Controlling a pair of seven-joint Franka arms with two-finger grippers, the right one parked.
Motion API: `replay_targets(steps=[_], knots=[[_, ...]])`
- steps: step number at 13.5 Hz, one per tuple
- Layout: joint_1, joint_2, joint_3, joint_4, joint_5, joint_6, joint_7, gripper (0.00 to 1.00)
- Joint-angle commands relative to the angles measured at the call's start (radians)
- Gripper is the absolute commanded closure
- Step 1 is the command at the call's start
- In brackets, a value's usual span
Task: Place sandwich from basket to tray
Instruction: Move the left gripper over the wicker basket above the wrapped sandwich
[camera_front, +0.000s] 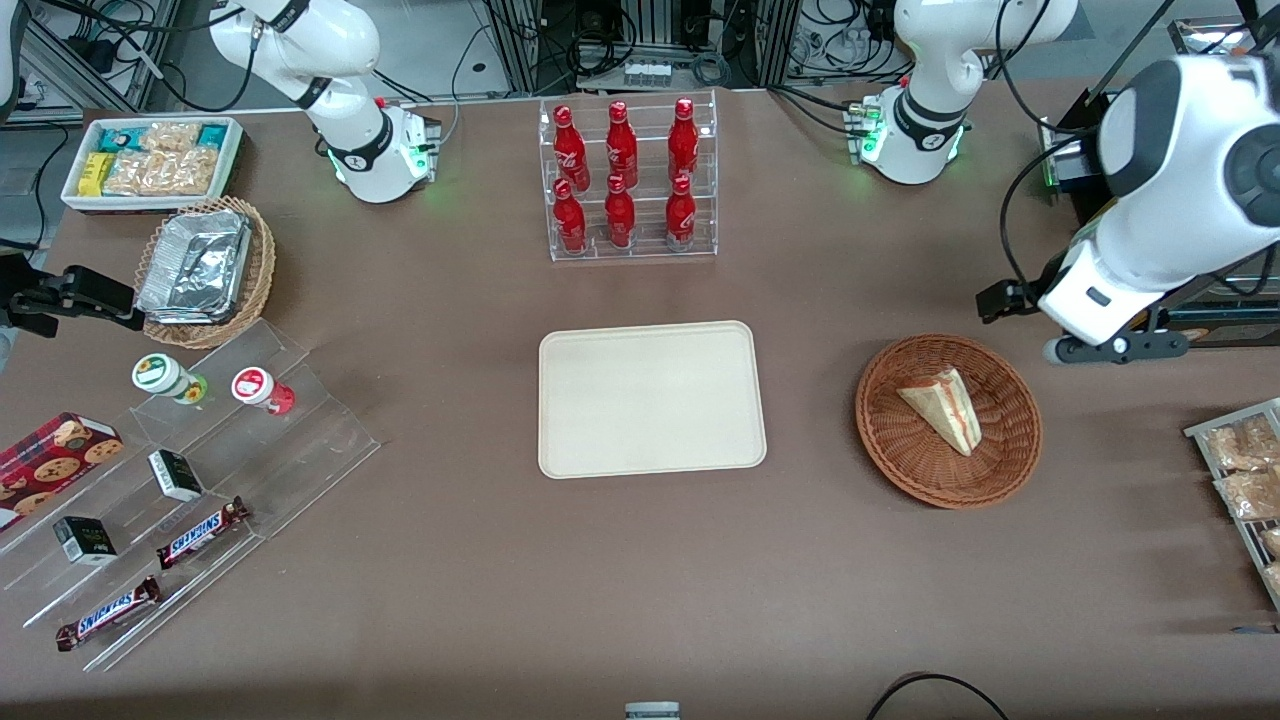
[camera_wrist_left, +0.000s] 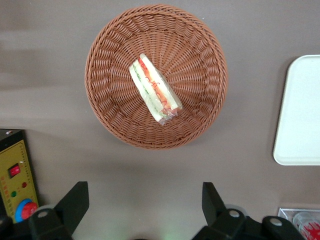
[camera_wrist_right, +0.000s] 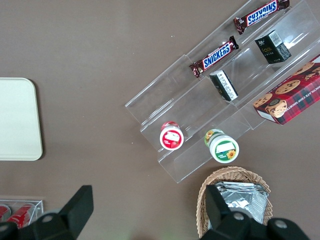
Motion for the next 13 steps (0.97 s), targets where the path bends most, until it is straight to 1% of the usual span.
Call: replay_targets(steps=[1, 4, 7, 9, 11, 13], knots=[[0.002, 0.015, -0.001, -0.071, -0.007, 0.081, -0.048, 0.0], [0.002, 0.052, -0.001, -0.111, -0.006, 0.153, -0.073, 0.0], [0.002, 0.063, -0.001, -0.175, -0.006, 0.254, -0.093, 0.0], [0.002, 0.083, 0.001, -0.201, -0.006, 0.31, -0.135, 0.0], [0.002, 0.109, 0.001, -0.204, -0.006, 0.334, -0.235, 0.0], [-0.003, 0.138, -0.001, -0.201, -0.004, 0.359, -0.429, 0.0]])
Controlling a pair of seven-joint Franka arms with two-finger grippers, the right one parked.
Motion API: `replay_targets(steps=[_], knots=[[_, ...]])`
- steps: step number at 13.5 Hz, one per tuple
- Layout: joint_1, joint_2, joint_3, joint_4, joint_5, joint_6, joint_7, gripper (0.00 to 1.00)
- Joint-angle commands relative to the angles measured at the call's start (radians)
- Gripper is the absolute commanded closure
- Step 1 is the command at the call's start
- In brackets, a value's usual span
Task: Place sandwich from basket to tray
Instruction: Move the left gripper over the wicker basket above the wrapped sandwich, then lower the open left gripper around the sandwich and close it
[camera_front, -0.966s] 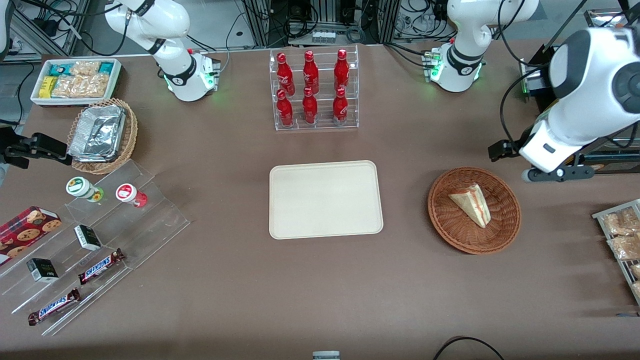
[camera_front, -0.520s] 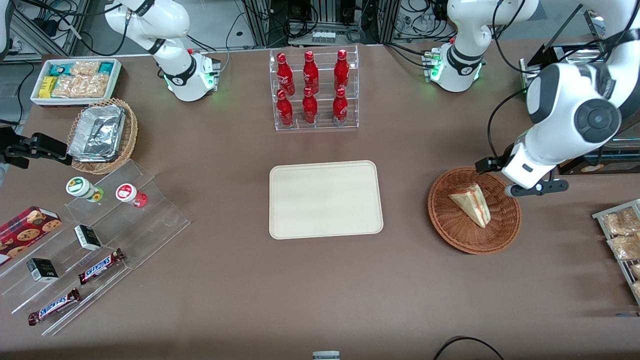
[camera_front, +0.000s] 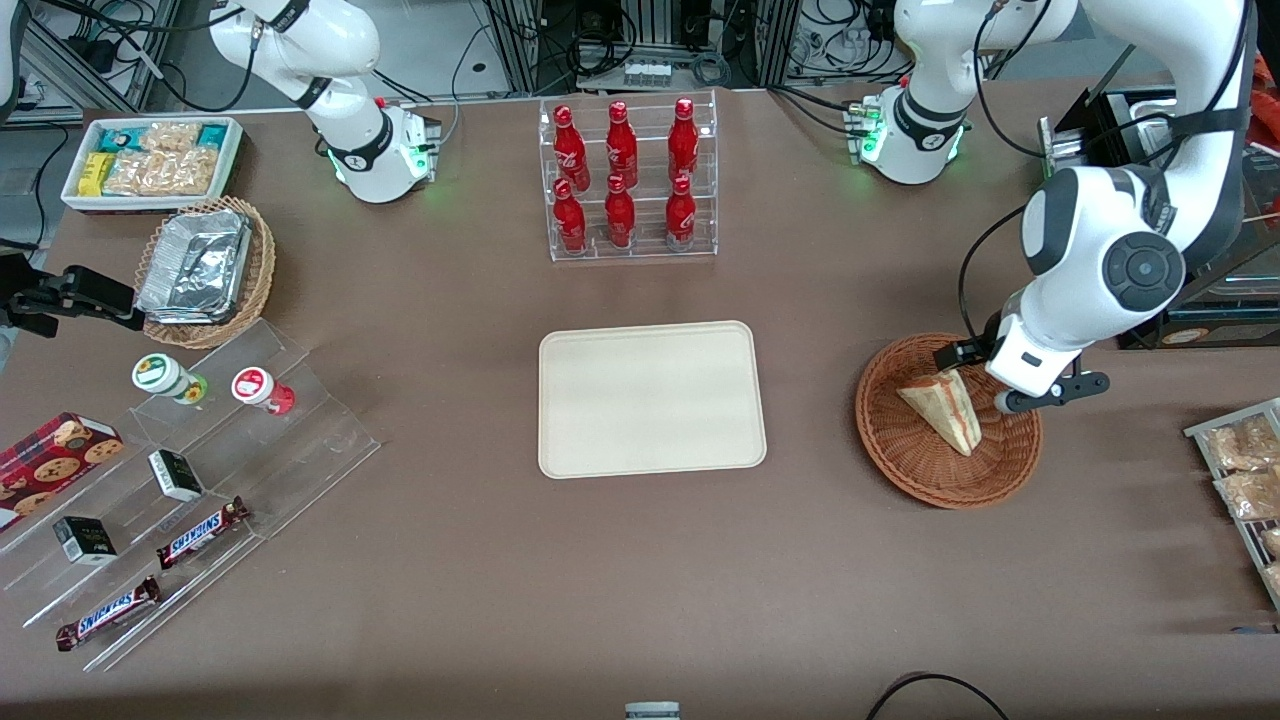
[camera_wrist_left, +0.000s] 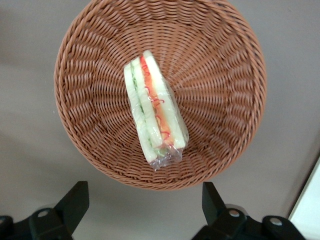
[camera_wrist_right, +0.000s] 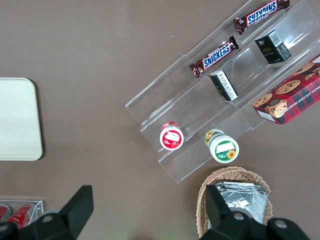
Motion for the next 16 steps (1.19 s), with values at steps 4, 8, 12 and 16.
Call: replay_targets(steps=[4, 8, 12, 16], knots=[[-0.009, 0.053, -0.003, -0.005, 0.002, 0.105, -0.344, 0.0], [-0.009, 0.074, -0.003, -0.014, 0.002, 0.136, -0.35, 0.0], [-0.009, 0.097, -0.003, -0.068, 0.002, 0.243, -0.35, 0.0], [-0.007, 0.132, -0.002, -0.068, 0.002, 0.268, -0.35, 0.0]])
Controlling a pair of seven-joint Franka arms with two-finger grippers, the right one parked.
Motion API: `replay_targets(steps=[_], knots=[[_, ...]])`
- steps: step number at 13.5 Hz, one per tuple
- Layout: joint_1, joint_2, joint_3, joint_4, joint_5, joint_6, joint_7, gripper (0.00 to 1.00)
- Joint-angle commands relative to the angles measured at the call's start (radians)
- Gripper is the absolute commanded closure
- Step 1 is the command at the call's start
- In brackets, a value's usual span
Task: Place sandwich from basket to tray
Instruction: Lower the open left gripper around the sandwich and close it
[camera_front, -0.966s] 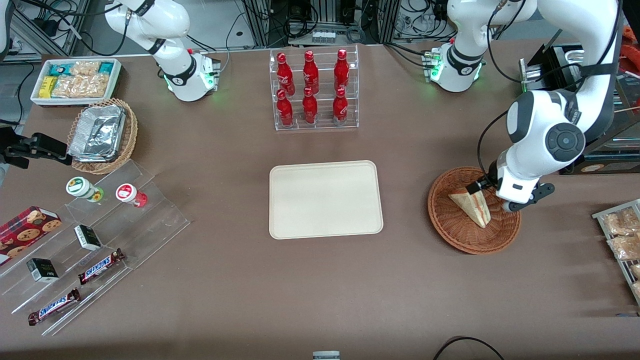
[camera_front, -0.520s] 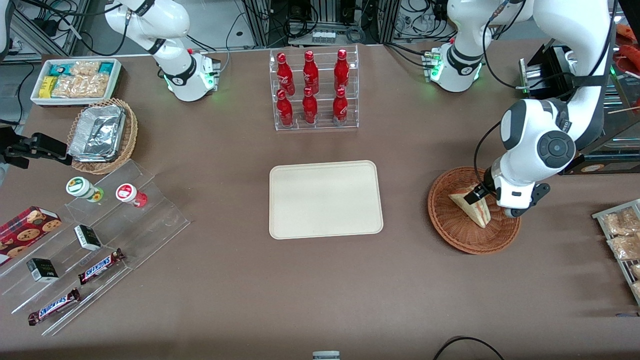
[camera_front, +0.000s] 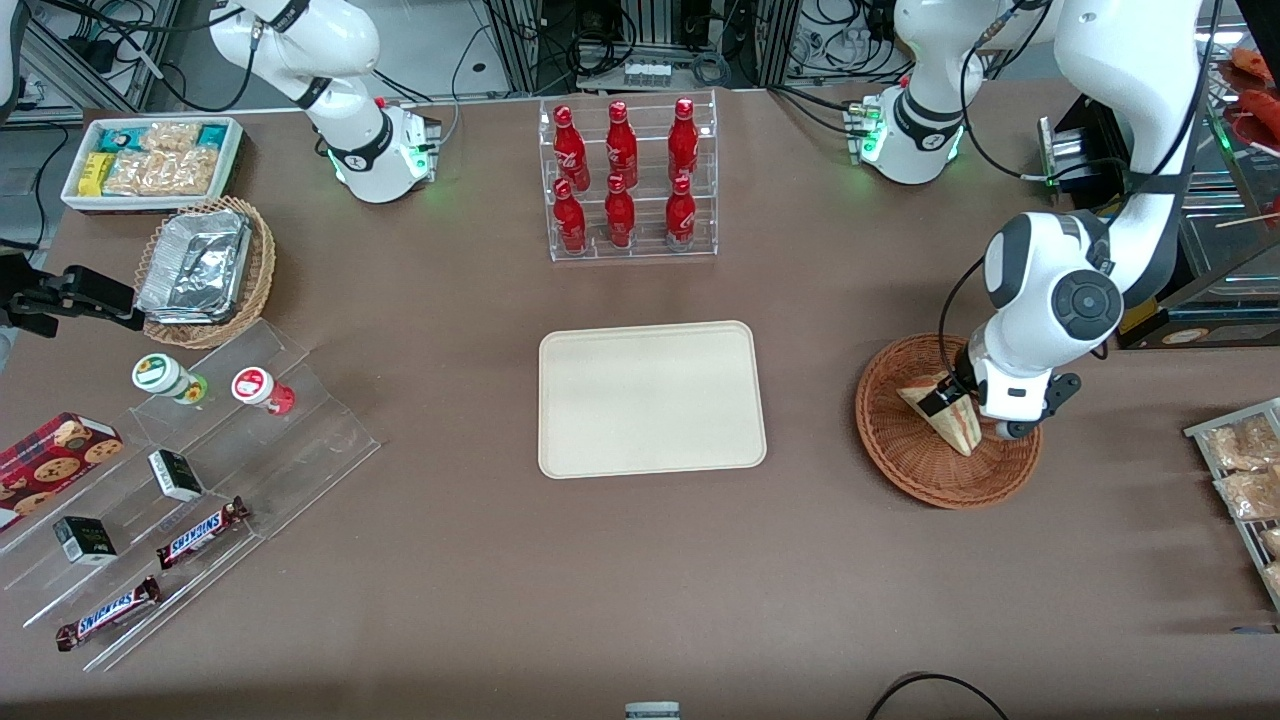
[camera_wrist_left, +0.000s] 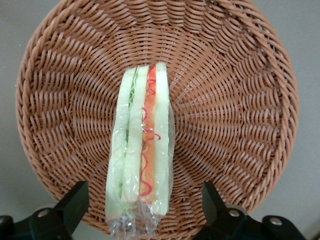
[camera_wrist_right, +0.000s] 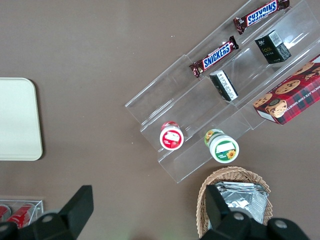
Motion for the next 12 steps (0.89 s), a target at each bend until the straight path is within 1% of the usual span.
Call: replay_targets(steps=[1, 5, 6, 7, 8, 10, 11, 12], knots=[[-0.001, 0.02, 0.002, -0.004, 0.006, 0.018, -0.022, 0.0], [0.003, 0.047, 0.002, -0.004, 0.008, 0.029, -0.021, 0.01], [0.003, 0.046, 0.002, -0.005, 0.008, 0.029, -0.021, 0.09], [0.003, 0.046, 0.002, -0.004, 0.008, 0.026, -0.021, 0.28], [0.003, 0.046, 0.002, -0.004, 0.008, 0.024, -0.019, 0.42], [0.003, 0.047, 0.002, -0.005, 0.008, 0.018, -0.018, 0.68], [0.003, 0.044, 0.002, -0.004, 0.01, 0.011, -0.016, 0.74], [0.003, 0.041, 0.002, -0.002, 0.01, 0.0, -0.013, 0.74]])
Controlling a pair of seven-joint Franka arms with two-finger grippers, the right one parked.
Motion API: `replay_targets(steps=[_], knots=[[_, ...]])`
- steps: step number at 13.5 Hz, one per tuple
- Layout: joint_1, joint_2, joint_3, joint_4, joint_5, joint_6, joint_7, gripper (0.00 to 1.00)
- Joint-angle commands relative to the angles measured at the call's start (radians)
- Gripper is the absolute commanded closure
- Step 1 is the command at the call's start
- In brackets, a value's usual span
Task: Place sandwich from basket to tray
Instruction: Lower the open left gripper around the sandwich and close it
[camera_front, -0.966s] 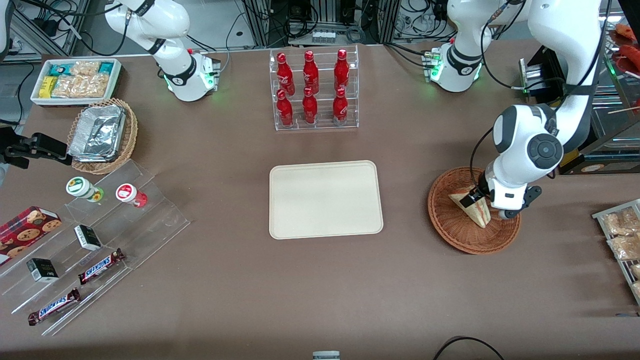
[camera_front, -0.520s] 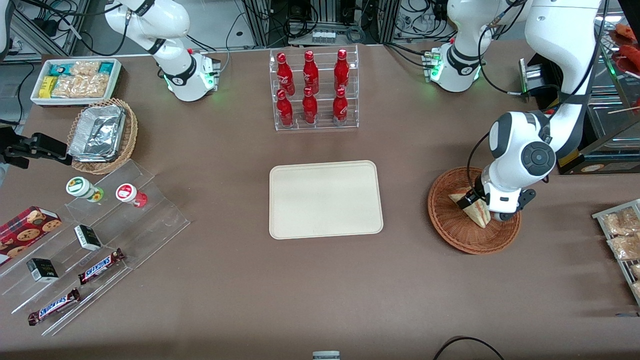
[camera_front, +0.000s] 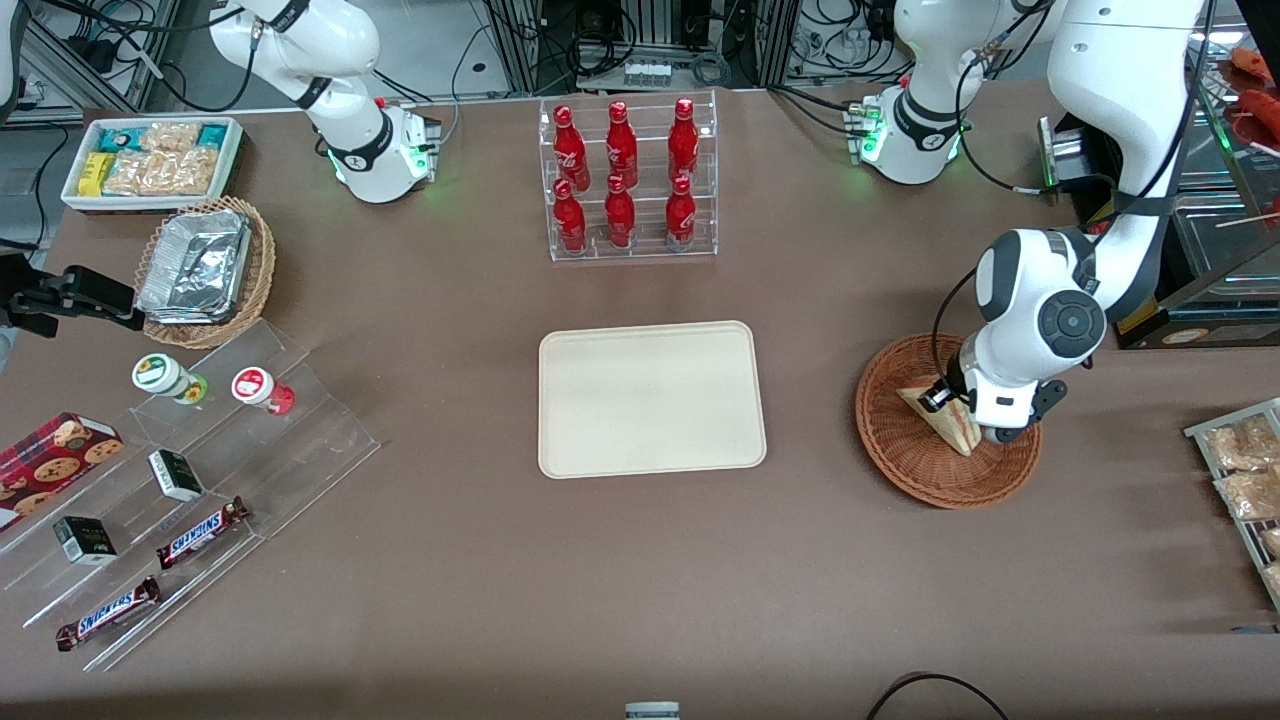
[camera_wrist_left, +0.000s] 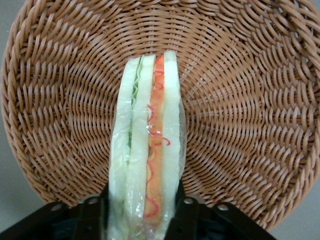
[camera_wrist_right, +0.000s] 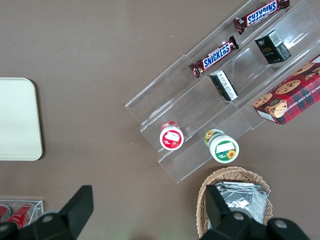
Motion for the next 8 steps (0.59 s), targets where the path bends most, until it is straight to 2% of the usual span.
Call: replay_targets(steps=[1, 4, 8], knots=[[0.001, -0.013, -0.001, 0.001, 0.009, -0.023, -0.011, 0.74], [-0.001, -0.048, -0.002, 0.044, 0.008, -0.121, -0.005, 0.77], [-0.014, -0.053, -0.034, 0.232, 0.008, -0.356, -0.005, 0.82]])
